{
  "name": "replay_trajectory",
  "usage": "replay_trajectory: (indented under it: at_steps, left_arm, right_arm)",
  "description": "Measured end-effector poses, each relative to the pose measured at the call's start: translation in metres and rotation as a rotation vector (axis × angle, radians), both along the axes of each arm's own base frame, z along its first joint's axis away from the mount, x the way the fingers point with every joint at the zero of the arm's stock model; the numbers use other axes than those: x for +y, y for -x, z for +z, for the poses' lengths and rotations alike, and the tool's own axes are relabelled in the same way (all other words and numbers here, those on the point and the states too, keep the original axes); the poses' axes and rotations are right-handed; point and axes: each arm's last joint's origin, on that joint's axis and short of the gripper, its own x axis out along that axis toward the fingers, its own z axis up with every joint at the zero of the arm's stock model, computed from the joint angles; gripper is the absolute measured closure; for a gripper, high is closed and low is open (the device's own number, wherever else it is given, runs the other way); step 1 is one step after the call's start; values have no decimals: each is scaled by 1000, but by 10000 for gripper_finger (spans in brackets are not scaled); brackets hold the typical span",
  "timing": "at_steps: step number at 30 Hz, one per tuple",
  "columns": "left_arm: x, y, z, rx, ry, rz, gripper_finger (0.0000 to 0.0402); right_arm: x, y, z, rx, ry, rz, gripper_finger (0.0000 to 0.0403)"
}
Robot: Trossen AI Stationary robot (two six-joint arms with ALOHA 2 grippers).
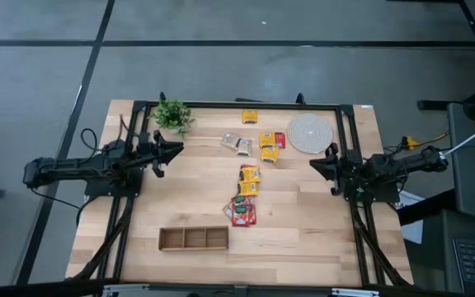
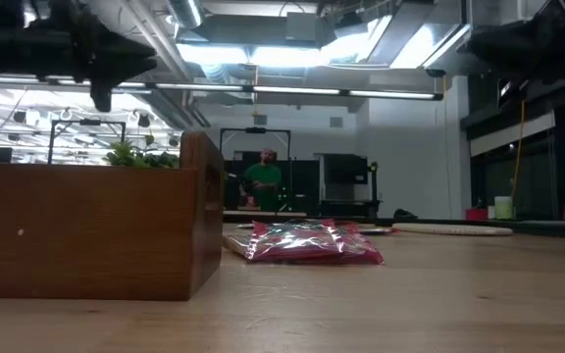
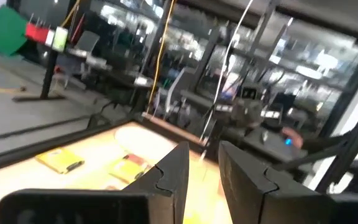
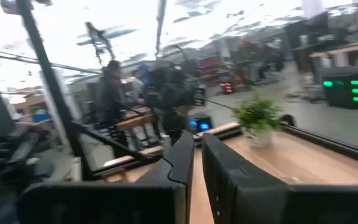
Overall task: Pick & Place Tea
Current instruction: Put the yellow tea bag into the right section of the wooden organizer
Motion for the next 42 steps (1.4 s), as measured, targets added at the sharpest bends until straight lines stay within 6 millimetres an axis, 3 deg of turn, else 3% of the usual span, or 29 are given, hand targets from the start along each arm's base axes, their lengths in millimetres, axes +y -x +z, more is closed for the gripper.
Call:
replay_trajectory:
  at_steps: [5,12,19,25,30,42]
  left_arm:
    - [5,-32,15,180,-63,0,318]
    - [16,-90,26,414,-177,31,318]
    - [22,-136,19,579,-224,-57,318]
    - [25,-169,1,676,-241,-158,318]
    - [21,-190,-18,751,-281,-207,318]
    - [4,-235,-56,885,-408,-259,318]
  right_arm:
    - [1,-10,0,53,1,-58,366]
    - [8,-36,26,211,73,-76,366]
    - [21,-79,47,540,306,-19,366]
    - [27,-113,45,715,365,-14,366]
    - [21,-131,29,806,298,-59,366]
    - [-9,-149,-3,857,-174,-238,366]
